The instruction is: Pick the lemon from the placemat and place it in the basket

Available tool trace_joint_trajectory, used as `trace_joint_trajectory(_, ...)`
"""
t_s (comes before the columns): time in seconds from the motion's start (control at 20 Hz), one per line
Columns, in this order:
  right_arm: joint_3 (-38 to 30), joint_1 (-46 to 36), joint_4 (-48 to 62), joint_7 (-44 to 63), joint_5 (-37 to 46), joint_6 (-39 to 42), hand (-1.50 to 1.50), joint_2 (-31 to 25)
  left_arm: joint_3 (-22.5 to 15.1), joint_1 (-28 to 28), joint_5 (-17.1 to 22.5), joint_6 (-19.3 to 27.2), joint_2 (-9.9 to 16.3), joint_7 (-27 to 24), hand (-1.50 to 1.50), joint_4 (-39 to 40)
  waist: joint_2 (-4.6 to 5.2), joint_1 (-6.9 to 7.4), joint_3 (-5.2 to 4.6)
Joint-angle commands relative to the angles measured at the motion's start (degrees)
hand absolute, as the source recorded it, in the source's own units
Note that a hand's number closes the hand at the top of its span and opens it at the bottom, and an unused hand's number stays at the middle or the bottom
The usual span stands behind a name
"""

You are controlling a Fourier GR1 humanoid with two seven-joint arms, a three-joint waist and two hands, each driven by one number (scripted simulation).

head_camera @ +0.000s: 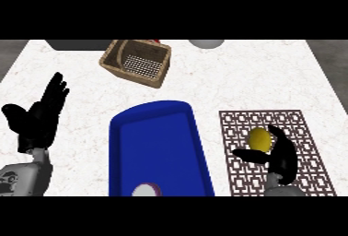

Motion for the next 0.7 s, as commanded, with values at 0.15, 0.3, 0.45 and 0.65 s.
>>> trace_joint_trajectory(0.15,2.53,0.13,3.63,-4.98,-1.57,1.59,1.50,1.73,1.13,-1.57,-0.27,-0.66,0.47,-0.05,0.00,1.51,0.56,0.15,0.64)
trace_joint_trajectory(0.3,0.63,-2.39,6.93,-6.76,-2.66,1.51,1.50,1.00,0.39,0.51,-0.50,-0.46,-1.13,-2.00,0.00,0.98,0.58,0.36,0.65)
trace_joint_trajectory(0.45,1.27,-0.88,8.95,-9.14,-1.84,-1.86,1.50,2.89,0.56,-3.01,-1.07,0.74,-0.52,2.18,0.00,-0.06,0.59,0.39,0.67)
trace_joint_trajectory(0.65,13.43,-2.57,5.21,-6.36,-2.66,-2.67,1.50,2.96,-0.71,-1.49,-1.60,0.31,-2.17,-0.84,0.00,2.06,0.76,1.57,0.66)
